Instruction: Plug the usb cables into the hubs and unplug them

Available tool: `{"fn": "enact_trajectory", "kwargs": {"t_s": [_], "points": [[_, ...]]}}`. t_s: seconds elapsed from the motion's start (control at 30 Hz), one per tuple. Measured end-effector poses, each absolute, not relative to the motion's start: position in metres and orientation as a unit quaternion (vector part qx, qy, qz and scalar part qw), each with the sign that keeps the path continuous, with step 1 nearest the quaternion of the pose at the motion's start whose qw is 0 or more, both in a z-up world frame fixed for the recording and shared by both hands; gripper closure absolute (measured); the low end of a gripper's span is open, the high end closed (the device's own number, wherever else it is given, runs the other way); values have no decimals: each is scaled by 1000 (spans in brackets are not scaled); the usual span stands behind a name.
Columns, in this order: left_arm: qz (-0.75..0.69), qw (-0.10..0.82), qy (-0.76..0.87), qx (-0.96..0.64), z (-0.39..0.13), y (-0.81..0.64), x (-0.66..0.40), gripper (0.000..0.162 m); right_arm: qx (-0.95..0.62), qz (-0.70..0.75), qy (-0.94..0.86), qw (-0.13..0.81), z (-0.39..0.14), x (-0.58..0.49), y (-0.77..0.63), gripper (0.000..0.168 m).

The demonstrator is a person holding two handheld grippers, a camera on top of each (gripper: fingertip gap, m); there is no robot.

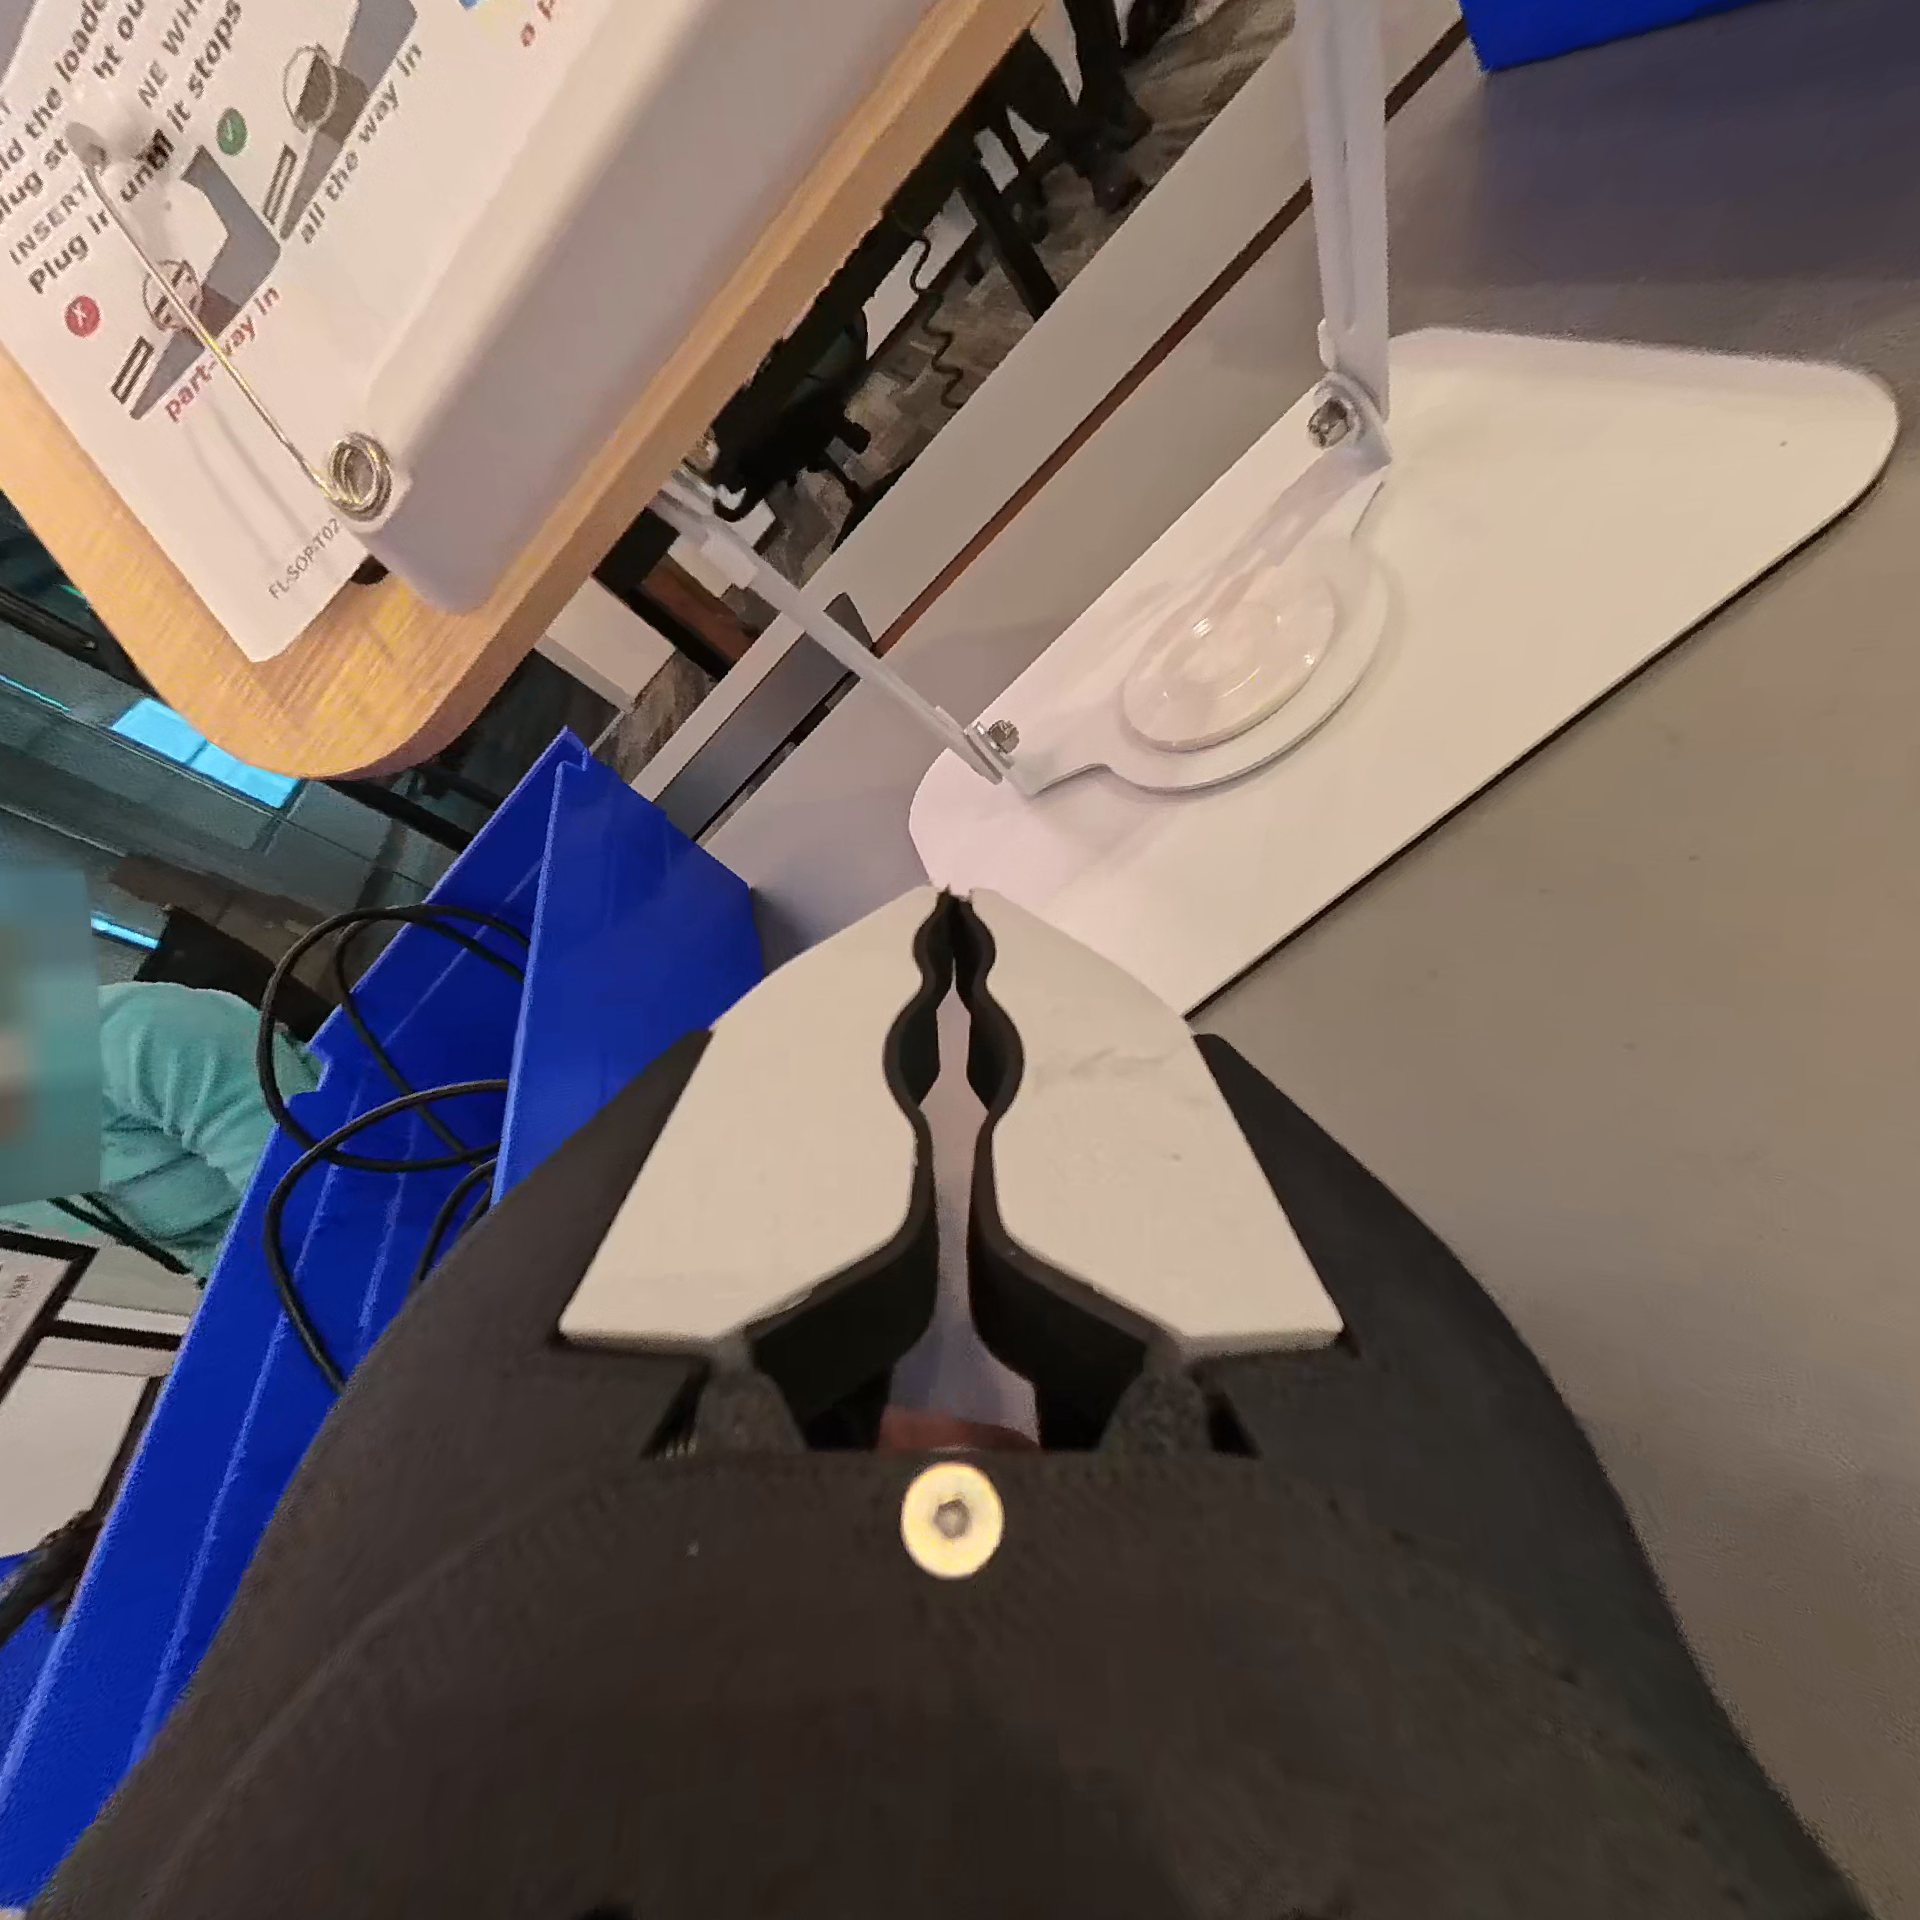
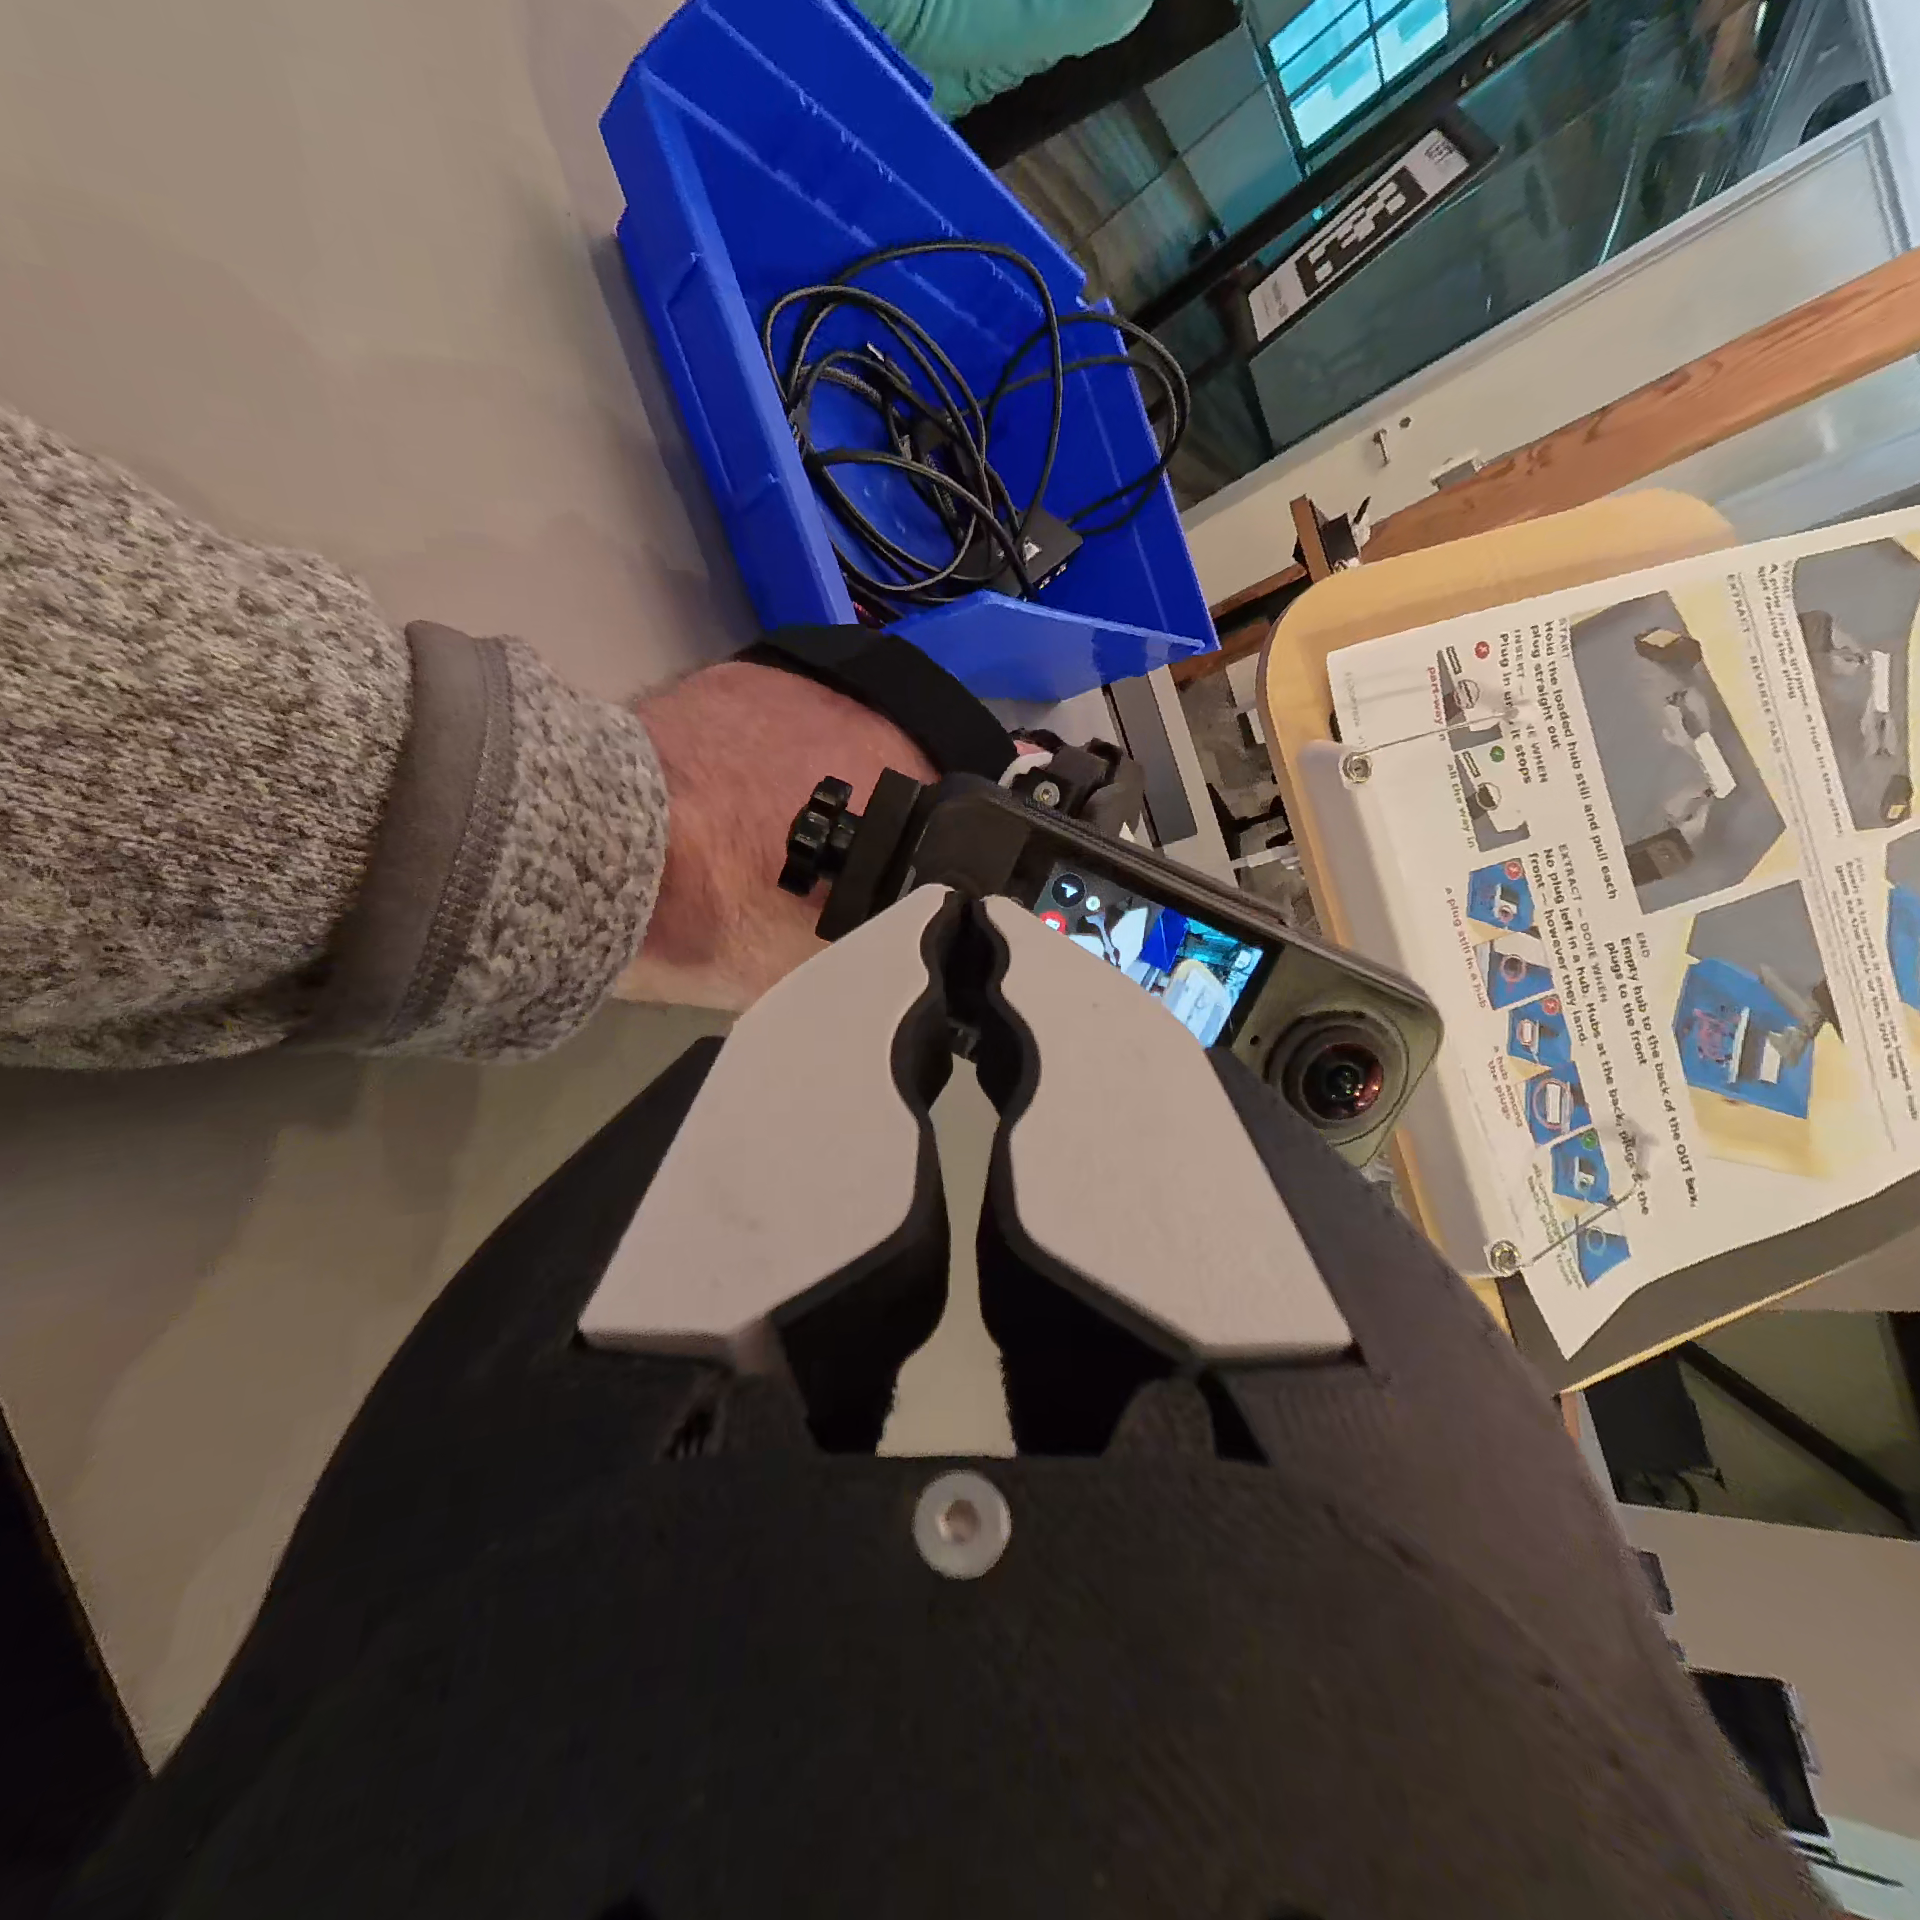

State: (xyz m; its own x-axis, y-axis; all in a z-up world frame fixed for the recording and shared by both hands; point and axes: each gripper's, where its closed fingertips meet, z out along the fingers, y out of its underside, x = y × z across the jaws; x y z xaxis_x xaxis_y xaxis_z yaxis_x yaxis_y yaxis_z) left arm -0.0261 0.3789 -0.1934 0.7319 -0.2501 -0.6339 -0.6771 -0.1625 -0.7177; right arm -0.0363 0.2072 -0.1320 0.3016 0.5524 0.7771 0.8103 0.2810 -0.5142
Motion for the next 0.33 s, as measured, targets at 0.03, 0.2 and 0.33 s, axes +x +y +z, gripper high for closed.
{"fn": "enact_trajectory", "kwargs": {"t_s": [0.03, 0.2, 0.33], "points": [[193, 567, 314, -737, -194, 379, -27, 162, -589, -115, -581, 550, -133, -36, 208, 167], [191, 568, 319, -735, -193, 380, -25, 162, -595, -114, -588, 537, -132, -37, 207, 167], [173, 583, 304, -733, -184, 378, -22, 162, -577, -84, -576, 573, -110, -29, 198, 168]]}}
